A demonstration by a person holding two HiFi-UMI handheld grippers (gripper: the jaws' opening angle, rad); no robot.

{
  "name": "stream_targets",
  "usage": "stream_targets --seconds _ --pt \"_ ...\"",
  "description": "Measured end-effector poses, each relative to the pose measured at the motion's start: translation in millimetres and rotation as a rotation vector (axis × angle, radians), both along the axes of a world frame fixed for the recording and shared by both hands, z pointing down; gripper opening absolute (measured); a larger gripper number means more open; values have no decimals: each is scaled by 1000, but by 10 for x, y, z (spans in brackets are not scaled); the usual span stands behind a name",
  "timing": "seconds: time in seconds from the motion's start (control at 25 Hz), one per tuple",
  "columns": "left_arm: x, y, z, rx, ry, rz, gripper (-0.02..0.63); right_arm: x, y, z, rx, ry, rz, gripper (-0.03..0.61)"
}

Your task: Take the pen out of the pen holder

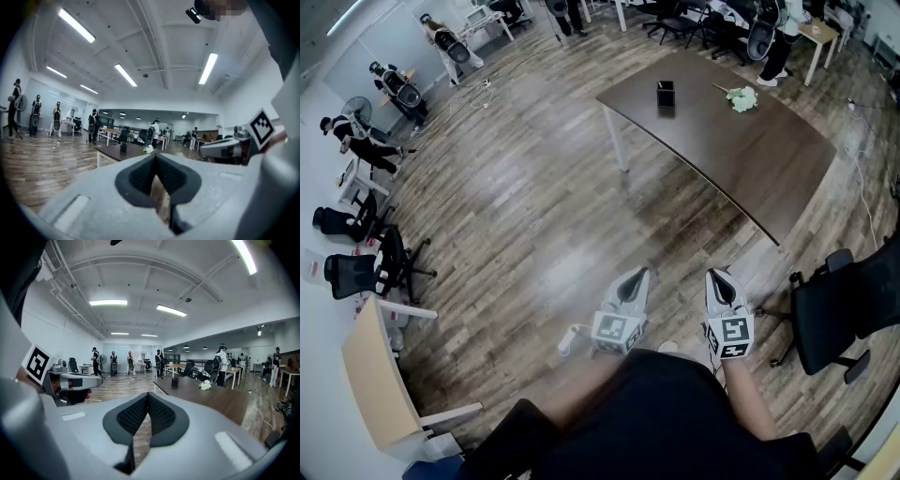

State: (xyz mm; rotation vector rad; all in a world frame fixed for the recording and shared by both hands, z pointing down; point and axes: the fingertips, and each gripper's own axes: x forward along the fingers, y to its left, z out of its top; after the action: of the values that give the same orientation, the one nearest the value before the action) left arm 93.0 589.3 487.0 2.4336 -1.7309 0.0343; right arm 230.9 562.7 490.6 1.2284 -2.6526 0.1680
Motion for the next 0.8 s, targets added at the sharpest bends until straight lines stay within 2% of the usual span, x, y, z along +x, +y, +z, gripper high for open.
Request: stream_targets --seconds 0.12,0.24,0.6,0.8 --pt "19 -9 25 11 -21 8 3 14 -42 17 -6 -19 4 3" --pt "13 -41 24 13 -10 2 3 42 -120 -20 0 -31 6 2" --pt "90 -192 -124 38 -46 -13 3 191 -366 -232 80 -29 -10 3" --pt "84 -307 -142 42 -47 -32 3 205 -559 -271 76 -40 -12 2"
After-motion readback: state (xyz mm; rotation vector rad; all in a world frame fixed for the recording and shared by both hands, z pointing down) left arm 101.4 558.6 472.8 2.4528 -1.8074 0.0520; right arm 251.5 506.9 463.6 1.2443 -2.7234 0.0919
